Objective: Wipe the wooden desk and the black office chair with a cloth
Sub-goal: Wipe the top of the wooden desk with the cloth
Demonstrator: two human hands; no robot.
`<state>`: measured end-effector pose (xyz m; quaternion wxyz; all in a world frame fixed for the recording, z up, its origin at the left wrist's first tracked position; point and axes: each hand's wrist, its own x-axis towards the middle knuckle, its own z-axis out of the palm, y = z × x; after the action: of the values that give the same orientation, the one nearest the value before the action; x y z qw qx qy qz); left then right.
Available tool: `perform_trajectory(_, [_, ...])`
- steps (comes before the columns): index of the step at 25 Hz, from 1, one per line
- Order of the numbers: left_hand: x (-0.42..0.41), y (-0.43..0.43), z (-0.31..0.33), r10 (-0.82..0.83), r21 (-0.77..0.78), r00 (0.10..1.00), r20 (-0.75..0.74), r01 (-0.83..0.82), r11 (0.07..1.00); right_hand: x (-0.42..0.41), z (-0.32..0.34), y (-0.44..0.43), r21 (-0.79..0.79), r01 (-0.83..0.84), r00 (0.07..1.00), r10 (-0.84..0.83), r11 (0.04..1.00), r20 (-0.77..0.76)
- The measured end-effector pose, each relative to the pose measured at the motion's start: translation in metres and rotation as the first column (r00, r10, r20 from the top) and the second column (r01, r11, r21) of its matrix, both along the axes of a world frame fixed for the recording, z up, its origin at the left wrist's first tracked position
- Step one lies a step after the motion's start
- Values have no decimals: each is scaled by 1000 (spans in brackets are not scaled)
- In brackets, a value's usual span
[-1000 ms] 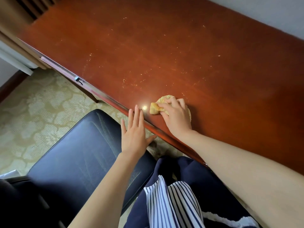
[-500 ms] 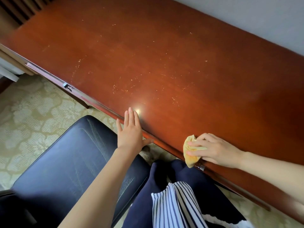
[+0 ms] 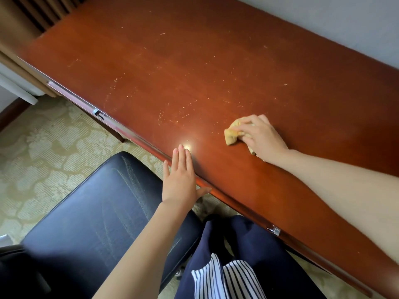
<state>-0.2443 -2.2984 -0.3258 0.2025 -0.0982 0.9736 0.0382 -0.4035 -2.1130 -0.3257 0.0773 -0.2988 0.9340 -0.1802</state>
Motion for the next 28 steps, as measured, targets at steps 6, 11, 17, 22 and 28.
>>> perform_trajectory(6, [3,0,-4,7,15,998,-55,-6,1000,12,-11,-70,-1,348,937,-348,937,-42])
perform_trajectory(11, [2,-4,-2,-23,6,999,-31,24,1000,72,-6,-51,-93,-189,982,187,978,-25])
perform_trajectory(17, [-3,-4,7,-35,-24,999,42,36,999,95,-1,29,-60,-376,927,375,925,-24])
perform_trajectory(22, [-22,14,11,40,-126,985,-166,-62,990,79,5,71,-16,-254,966,253,967,-52])
perform_trajectory(28, [-67,74,-19,215,165,939,-267,-175,971,17,-1,89,20,35,999,-35,999,-18])
